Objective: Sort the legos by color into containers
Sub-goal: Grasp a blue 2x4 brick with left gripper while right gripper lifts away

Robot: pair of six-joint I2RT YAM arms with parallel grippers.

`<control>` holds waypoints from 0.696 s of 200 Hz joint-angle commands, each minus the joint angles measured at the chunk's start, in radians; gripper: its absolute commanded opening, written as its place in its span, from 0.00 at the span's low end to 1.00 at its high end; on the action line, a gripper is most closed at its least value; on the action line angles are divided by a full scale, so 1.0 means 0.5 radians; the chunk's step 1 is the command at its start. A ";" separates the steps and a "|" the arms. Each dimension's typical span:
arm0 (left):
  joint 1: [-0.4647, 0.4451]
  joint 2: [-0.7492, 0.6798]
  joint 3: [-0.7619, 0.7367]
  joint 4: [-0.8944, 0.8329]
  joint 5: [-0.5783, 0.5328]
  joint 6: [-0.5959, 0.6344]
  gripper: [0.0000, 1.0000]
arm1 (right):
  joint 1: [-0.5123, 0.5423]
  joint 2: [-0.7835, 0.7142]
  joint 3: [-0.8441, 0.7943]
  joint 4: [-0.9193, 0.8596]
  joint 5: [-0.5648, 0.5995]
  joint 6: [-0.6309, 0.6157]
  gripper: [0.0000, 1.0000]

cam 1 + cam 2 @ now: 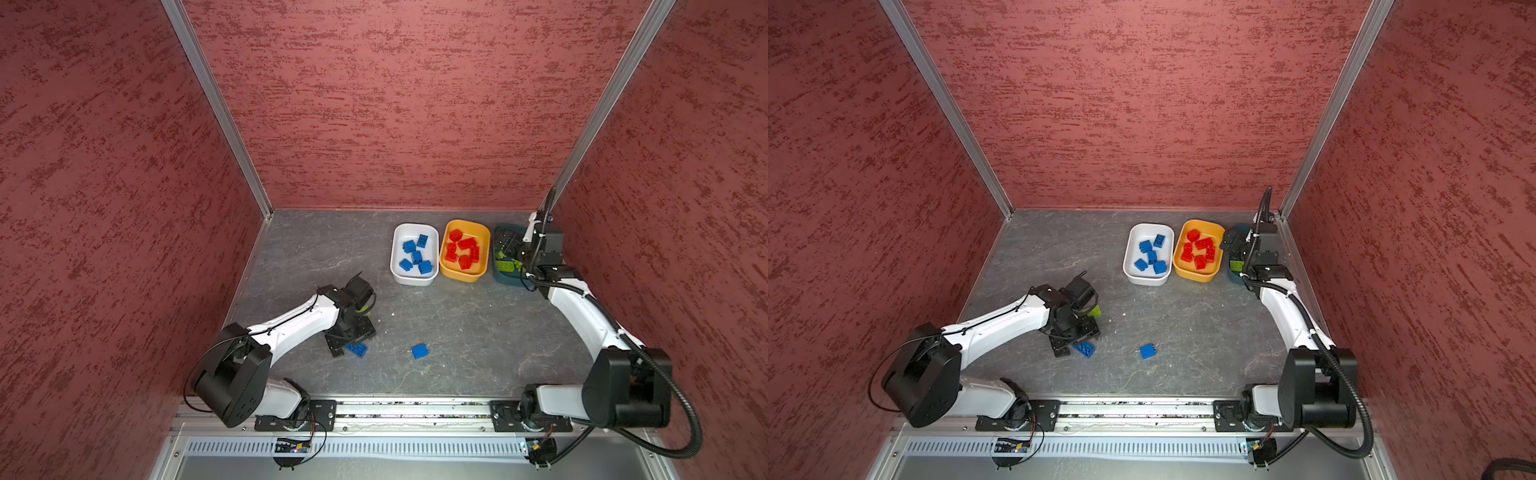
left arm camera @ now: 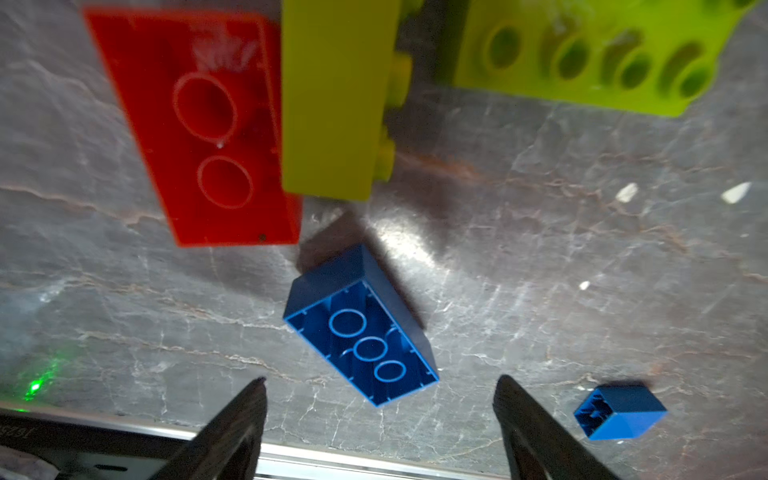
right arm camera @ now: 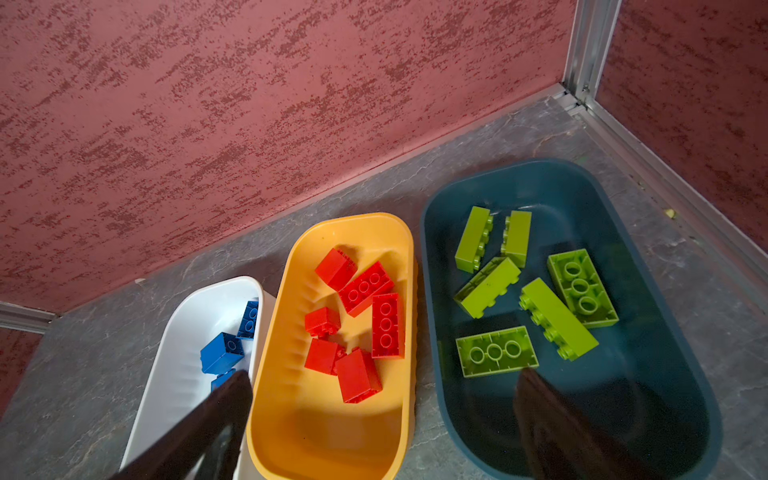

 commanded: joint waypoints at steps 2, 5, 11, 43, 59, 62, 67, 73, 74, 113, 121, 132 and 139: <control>0.003 0.097 0.035 0.079 -0.067 -0.012 0.78 | 0.013 -0.065 -0.034 0.053 0.016 0.034 0.99; 0.006 0.115 0.043 0.074 -0.091 0.000 0.77 | 0.014 -0.067 -0.037 0.051 0.013 0.034 0.99; 0.002 0.145 0.061 0.076 -0.127 0.020 0.75 | 0.012 -0.075 -0.037 0.049 0.009 0.034 0.99; -0.023 0.268 0.074 0.155 -0.130 0.110 0.59 | 0.014 -0.130 -0.044 0.002 0.052 -0.005 0.99; -0.029 0.318 0.082 0.139 -0.139 0.112 0.51 | 0.014 -0.162 -0.063 -0.013 0.079 -0.012 0.99; -0.029 0.321 0.083 0.143 -0.135 0.111 0.50 | 0.014 -0.170 -0.065 -0.013 0.084 -0.012 0.99; -0.038 0.323 0.084 0.154 -0.130 0.119 0.47 | 0.014 -0.181 -0.074 -0.010 0.086 -0.012 0.99; -0.052 0.319 0.095 0.164 -0.132 0.129 0.43 | 0.014 -0.195 -0.083 -0.009 0.086 -0.013 0.99; -0.054 0.317 0.098 0.166 -0.136 0.131 0.43 | 0.014 -0.197 -0.083 -0.010 0.087 -0.014 0.99; -0.237 0.330 0.343 0.162 -0.276 0.333 0.25 | 0.017 -0.269 -0.137 0.000 0.005 -0.058 0.99; -0.288 0.353 0.418 0.165 -0.311 0.389 0.23 | 0.022 -0.279 -0.158 0.012 -0.036 -0.063 0.99; -0.329 0.410 0.542 0.154 -0.372 0.493 0.21 | 0.044 -0.286 -0.191 0.030 -0.088 -0.065 0.99; -0.339 0.455 0.637 0.125 -0.433 0.549 0.20 | 0.066 -0.286 -0.214 0.038 -0.112 -0.064 0.99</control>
